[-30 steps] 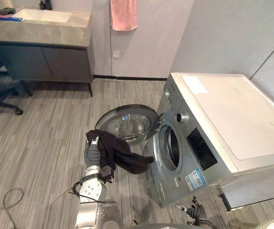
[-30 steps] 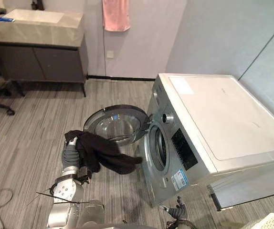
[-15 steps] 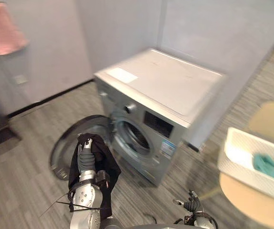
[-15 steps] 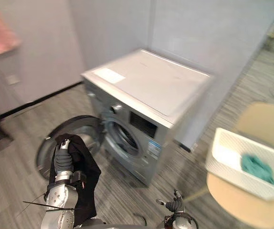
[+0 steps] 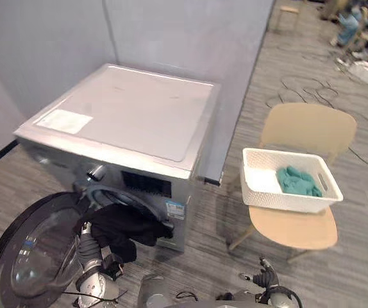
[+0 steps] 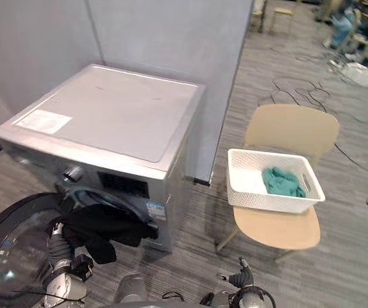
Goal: Pick up the laundry basket with both hands and put the clothes into the washing machine.
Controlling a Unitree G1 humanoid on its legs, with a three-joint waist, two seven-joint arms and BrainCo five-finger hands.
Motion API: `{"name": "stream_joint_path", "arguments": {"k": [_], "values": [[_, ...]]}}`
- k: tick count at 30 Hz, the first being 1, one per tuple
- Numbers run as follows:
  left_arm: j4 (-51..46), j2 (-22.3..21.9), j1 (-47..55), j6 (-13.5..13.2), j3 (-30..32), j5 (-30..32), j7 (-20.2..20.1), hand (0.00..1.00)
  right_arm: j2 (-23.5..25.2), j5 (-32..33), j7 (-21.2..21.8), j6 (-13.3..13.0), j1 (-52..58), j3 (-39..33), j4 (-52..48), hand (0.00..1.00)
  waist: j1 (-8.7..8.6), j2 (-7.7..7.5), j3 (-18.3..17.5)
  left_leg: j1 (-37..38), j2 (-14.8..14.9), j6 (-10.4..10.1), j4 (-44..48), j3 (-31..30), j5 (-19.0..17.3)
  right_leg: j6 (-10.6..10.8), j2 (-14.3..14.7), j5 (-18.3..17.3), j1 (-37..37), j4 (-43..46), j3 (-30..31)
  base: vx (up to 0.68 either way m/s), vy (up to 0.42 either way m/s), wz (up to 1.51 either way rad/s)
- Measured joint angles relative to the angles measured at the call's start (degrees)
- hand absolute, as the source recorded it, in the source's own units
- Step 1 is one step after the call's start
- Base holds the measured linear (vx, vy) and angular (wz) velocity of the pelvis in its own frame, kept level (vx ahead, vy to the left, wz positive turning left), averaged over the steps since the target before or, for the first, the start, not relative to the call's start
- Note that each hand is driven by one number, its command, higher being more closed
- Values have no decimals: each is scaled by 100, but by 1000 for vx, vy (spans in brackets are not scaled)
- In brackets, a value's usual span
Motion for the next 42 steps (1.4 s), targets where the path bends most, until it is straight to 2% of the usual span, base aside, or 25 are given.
{"name": "stream_joint_path", "arguments": {"k": [2, 3, 4, 5, 6, 7, 8, 10, 12, 15, 18, 20, 22, 26, 28, 31, 34, 36, 38, 40, 42], "values": [[-56, -1, 2, -2, -17, -104, -78, 100, -11, 3, -5, -3, -33, 86, -14, 0, -5, 12, -2, 167, -27, -199, -822, 18, 278, 101, -135, 24, -42, 119, 172, 176, 258, -41], [-89, 4, 0, -10, -19, -136, -108, 100, 8, 5, -8, 0, -79, 112, -21, 0, 4, 78, 7, 258, -78, -586, -1016, 92, 415, 268, -256, 13, -77, 234, 260, 124, 368, -12], [-115, 14, -51, -50, -20, -234, -105, 100, 103, 7, -8, -1, -127, 138, -32, 0, -25, -99, 97, 257, -257, -591, -1008, 272, 378, 368, -474, 19, -168, 319, 307, 95, 370, -6], [-125, 23, -82, -87, -22, -287, -104, 100, 178, 7, -7, -1, -146, 199, -70, 0, -25, -114, 181, 226, -340, -564, -944, 314, 363, 382, -578, 27, -222, 358, 328, 33, 336, 6], [-146, 39, -158, -121, -69, -307, -103, 100, 307, 17, -7, -8, -165, 361, -215, 0, 4, -236, 292, 69, -426, -483, -704, 325, 280, 389, -693, 32, -331, 456, 392, -30, 237, -1], [-192, 47, -228, -124, -126, -306, -106, 100, 404, 22, -4, -15, -244, 483, -354, 0, 26, -260, 474, -124, -420, -456, -358, 346, 120, 398, -744, 27, -450, 615, 436, -56, 222, -8], [-212, 51, -251, -125, -145, -306, -105, 100, 437, 29, -4, -16, -324, 545, -414, 0, 31, -250, 607, -196, -406, -428, -174, 358, 12, 440, -753, 0, -517, 720, 500, -114, 202, -31], [-226, 77, -420, -136, -181, -307, -79, 100, 451, 75, -21, -25, -644, 874, -709, 0, 38, -270, 984, -678, -358, -384, 468, 552, -400, 656, -867, -139, -1195, 1349, 880, -184, 162, -45], [-210, 101, -857, -136, -238, -358, 65, 100, 445, 179, -37, -36, -1016, 1169, -957, 0, 46, -276, 1350, -1362, -258, -326, 1099, 666, -665, 668, -873, -214, -1988, 1873, 1210, -222, 91, -47], [0, 35, -1817, -278, -155, -536, 471, 100, 418, 364, -61, -40, -1246, 1719, -1242, 0, 21, -218, 1790, -2171, -201, -246, 1673, 704, -763, 702, -930, -231, -2893, 2406, 1434, -253, 32, -25], [323, 67, -2746, -413, 3, -583, 839, 100, 434, 508, -40, -84, -1263, 2244, -1715, 0, -27, -249, 2079, -3026, -93, -248, 2179, 652, -795, 676, -921, -256, -3780, 2871, 1568, -139, -6, -12], [581, 31, -3288, -493, 62, -647, 987, 100, 434, 792, -9, -257, -1270, 2337, -1979, 0, -75, -313, 2213, -3497, -48, -257, 2445, 632, -794, 638, -917, -278, -4291, 3156, 1659, -109, -13, -7], [909, -78, -3899, -521, 266, -794, 1137, 100, 423, 1424, 3, -522, -1269, 2307, -2315, 0, -149, -348, 2262, -4181, -7, -260, 2850, 526, -815, 610, -901, -294, -4956, 3527, 1752, -84, 12, -4], [1180, 27, -4694, -551, 635, -1194, 1342, 100, 386, 2477, 73, -832, -1131, 2179, -2875, 0, -280, -419, 2299, -5039, 90, -280, 3446, 336, -930, 513, -844, -381, -5778, 4079, 1842, -76, 5, -6], [1348, 462, -5141, -590, 1008, -1544, 1489, 100, 377, 3067, 232, -1038, -882, 2062, -3379, 0, -388, -470, 2329, -5481, 102, -312, 3727, 245, -960, 466, -843, -449, -6218, 4385, 1891, -71, -11, 0], [1354, 1031, -5557, -707, 1494, -1954, 1678, 100, 281, 3293, 354, -1240, -508, 1966, -3779, 0, -448, -475, 2331, -5987, 198, -335, 3953, 108, -971, 494, -824, -513, -6676, 4607, 1866, -63, -31, -6], [1385, 1448, -5909, -765, 1786, -2131, 1811, 100, 228, 3386, 458, -1247, -337, 1986, -3967, 0, -459, -476, 2331, -6251, 215, -415, 3974, 15, -954, 454, -787, -533, -6879, 4639, 1788, -58, -46, -1], [1623, 1957, -6236, -814, 2026, -2371, 1914, 100, 224, 3445, 517, -1251, -235, 1980, -4119, 0, -440, -487, 2329, -6381, 292, -450, 3968, -14, -935, 443, -725, -539, -7003, 4632, 1750, -32, -52, -9], [1628, 2216, -6456, -858, 2259, -2448, 1984, 100, 230, 3495, 598, -1263, -230, 1979, -4174, 0, -448, -487, 2329, -6463, 329, -474, 3935, -33, -920, 435, -678, -534, -7062, 4583, 1714, -4, -39, -12], [1641, 2471, -6676, -870, 2256, -2448, 2057, 100, 226, 3567, 673, -1259, -230, 1968, -4173, 0, -439, -493, 2326, -6502, 388, -456, 3901, -67, -890, 327, -627, -456, -7063, 4512, 1640, 19, -26, -9], [1643, 2695, -6982, -851, 2125, -2464, 2063, 100, 229, 3619, 758, -1255, -230, 1902, -4180, 0, -442, -504, 2319, -6470, 384, -488, 3790, -68, -857, 309, -612, -444, -7024, 4434, 1605, 25, -29, 6]]}}
